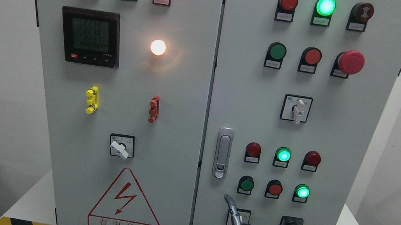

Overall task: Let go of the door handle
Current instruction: 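Raise the right hand from below toward the silver door latch handle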

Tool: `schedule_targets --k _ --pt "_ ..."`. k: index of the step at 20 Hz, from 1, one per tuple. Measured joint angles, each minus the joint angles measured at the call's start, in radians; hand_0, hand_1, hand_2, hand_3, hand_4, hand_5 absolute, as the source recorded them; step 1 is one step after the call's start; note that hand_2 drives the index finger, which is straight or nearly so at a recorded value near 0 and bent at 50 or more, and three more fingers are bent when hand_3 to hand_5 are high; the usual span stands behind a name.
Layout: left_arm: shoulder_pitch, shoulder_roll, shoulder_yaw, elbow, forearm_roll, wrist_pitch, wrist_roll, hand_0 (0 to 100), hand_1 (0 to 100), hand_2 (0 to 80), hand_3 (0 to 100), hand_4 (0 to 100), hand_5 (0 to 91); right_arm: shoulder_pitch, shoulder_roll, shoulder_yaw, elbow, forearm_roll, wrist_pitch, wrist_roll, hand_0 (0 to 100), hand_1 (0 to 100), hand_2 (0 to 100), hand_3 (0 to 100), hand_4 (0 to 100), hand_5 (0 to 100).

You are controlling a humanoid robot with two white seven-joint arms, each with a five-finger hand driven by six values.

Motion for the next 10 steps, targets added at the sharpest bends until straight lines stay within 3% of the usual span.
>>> schedule_targets --k 10 --pt "0.0 0.0 0.0 0.0 0.0 0.0 0.0 12 39 0.0 0 0 0.0 -0.055 0.001 0.0 0.021 0.003 0.021 0.007 32 42 0 100 99 99"
